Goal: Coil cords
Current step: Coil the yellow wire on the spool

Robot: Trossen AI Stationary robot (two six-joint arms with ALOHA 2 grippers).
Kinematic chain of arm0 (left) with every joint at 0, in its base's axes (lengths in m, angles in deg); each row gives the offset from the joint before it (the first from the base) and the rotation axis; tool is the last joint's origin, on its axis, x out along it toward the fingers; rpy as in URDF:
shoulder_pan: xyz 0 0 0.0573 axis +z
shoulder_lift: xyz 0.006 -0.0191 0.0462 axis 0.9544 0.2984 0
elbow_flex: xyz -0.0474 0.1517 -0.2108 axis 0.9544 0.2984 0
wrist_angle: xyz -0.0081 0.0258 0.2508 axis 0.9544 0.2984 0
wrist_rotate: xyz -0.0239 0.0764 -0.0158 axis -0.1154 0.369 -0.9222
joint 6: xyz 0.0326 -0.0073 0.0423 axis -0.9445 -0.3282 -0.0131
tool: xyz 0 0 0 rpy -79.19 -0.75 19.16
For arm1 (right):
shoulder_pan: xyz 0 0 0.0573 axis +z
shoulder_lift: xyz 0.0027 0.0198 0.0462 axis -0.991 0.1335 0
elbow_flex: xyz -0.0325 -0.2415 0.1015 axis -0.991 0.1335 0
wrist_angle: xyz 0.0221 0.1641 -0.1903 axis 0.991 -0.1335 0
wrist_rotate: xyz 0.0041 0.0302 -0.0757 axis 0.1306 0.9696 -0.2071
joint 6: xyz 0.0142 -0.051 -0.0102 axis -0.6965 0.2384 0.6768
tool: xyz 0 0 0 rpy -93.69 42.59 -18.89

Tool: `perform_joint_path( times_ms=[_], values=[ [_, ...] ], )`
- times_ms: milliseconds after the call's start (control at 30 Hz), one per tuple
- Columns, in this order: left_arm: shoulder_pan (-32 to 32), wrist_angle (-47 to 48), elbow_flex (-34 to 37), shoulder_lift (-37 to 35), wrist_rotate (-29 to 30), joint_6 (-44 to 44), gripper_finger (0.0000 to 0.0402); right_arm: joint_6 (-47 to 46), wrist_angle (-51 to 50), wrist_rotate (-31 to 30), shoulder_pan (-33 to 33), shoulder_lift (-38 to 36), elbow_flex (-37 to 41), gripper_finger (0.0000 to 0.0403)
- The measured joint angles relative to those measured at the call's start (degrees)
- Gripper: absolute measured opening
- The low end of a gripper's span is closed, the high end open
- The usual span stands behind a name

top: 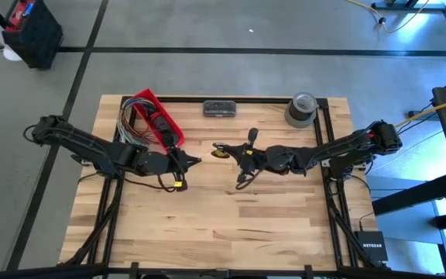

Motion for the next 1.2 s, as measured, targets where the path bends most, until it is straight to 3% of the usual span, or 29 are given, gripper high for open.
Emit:
perform_joint_path(
  times_ms=[200,500,933,1200],
  values=[
    [-0.1,-7.8,0.0,2.4,-4.5,-0.4,0.0003,-0.1,3.9,0.7,-1.0,2.4,-0.1,0.0005],
    [0.4,-19.8,0.0,8.4,-4.6,-2.3,0.0004,-0.1,4.0,3.0,-0.9,8.6,-4.8,0.0005],
    [4.0,-21.8,0.0,13.4,-4.6,-2.0,0.0003,-6.5,4.0,2.3,-1.0,10.7,-9.2,0.0005],
    [5.2,-21.2,0.0,13.6,-3.9,-1.7,0.0007,-12.6,4.0,-2.1,-0.4,10.7,-11.5,0.0005]
  ],
)
